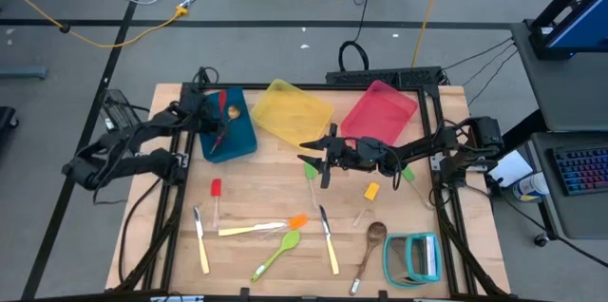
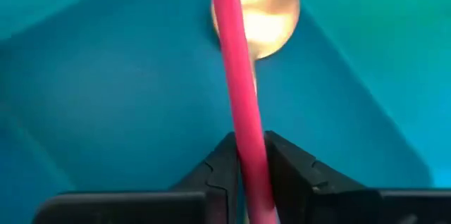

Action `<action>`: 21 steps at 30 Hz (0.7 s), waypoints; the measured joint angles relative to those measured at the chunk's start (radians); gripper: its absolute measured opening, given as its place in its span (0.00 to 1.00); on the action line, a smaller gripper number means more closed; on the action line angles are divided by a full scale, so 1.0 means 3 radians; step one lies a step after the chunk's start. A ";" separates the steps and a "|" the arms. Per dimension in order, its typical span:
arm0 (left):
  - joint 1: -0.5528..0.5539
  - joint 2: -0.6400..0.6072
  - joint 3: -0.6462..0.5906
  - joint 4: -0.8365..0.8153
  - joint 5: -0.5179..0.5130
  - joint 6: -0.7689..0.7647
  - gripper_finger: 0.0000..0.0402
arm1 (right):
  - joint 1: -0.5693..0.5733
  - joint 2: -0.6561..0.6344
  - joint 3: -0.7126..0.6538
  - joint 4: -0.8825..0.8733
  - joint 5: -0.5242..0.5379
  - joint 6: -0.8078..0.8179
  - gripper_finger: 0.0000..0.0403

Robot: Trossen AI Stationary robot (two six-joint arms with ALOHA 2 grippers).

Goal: Pick & Place Kitchen Items
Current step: Put the red serving spoon into the blue bin

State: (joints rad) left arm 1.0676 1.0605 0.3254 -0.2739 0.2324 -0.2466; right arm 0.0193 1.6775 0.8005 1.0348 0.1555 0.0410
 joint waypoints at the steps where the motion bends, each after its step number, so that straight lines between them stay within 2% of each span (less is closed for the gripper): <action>1: -0.0002 0.0016 -0.0001 -0.0001 -0.0025 0.0000 0.19 | 0.0000 0.0000 0.0000 0.0000 0.0000 -0.0001 0.37; 6: -0.0003 0.0021 -0.0003 -0.0008 -0.0184 -0.0068 0.21 | 0.0000 0.0000 0.0000 0.0000 0.0000 0.0000 0.37; 21: -0.0004 0.0020 -0.0008 -0.0010 -0.0342 -0.0069 0.21 | 0.0001 0.0000 0.0000 0.0000 0.0000 -0.0001 0.36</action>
State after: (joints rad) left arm 1.0664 1.0664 0.3229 -0.2768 0.1299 -0.2672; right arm 0.0196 1.6775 0.8005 1.0348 0.1555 0.0406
